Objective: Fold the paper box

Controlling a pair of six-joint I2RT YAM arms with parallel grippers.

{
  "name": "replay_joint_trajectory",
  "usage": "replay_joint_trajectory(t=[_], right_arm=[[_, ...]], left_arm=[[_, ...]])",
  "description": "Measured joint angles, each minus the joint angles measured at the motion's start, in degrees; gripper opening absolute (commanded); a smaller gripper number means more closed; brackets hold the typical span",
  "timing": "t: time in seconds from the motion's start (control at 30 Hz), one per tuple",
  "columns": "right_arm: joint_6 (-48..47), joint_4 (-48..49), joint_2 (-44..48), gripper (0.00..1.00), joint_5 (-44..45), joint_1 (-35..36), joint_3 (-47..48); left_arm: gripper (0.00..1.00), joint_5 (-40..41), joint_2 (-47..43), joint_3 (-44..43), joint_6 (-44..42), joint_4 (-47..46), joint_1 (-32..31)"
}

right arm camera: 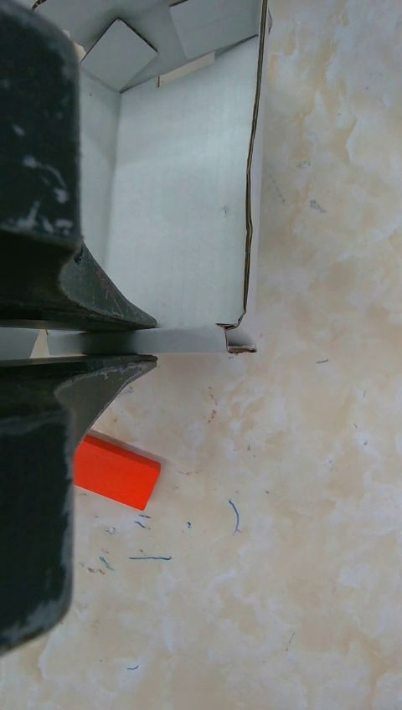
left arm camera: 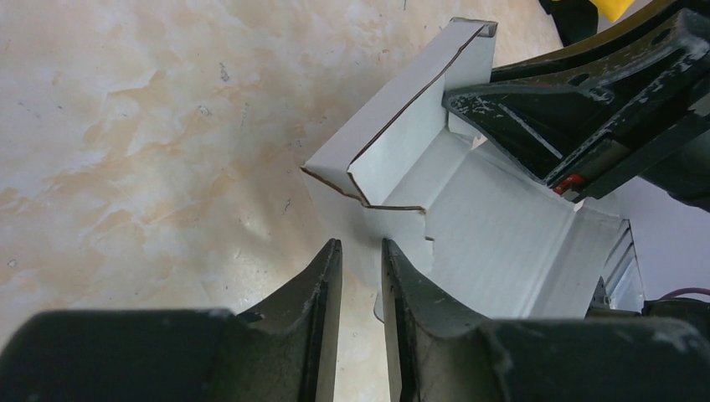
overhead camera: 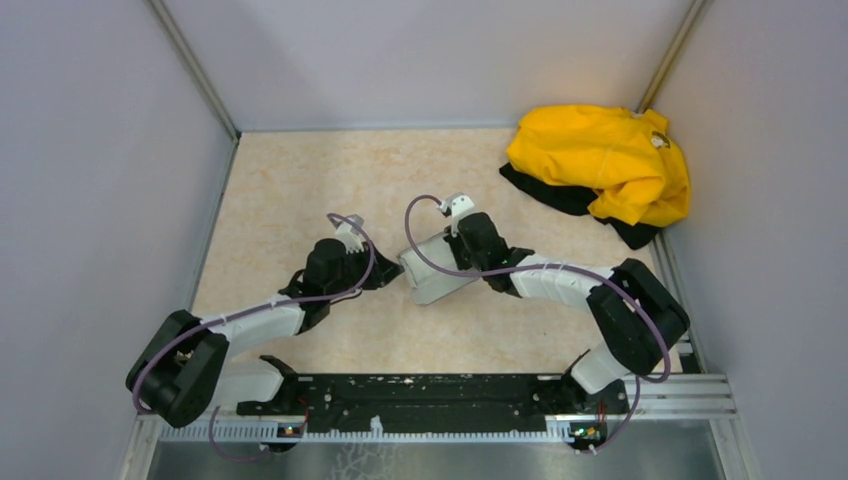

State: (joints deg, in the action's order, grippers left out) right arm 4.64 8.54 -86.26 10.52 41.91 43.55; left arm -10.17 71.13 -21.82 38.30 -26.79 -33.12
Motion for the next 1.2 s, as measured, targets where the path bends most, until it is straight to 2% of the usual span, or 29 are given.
replay_joint_trajectory(t=[0.27, 0.5, 1.2], right_arm=[[0.0, -0.1, -1.3, 0.09, 0.1, 0.1, 0.2], [-0.1, -0.4, -1.6, 0.09, 0.3, 0.4, 0.8], [-0.1, -2.7, -2.9, 0.09, 3.0, 0.7, 1.9]], left_arm=[[0.32, -0.2, 0.3, -1.2, -0.2, 0.2, -0.4], [0.32, -0.8, 4.1, -2.6, -0.4, 0.4, -0.9], [0.34, 3.4, 10.4, -10.0, -2.2, 8.8, -4.0]])
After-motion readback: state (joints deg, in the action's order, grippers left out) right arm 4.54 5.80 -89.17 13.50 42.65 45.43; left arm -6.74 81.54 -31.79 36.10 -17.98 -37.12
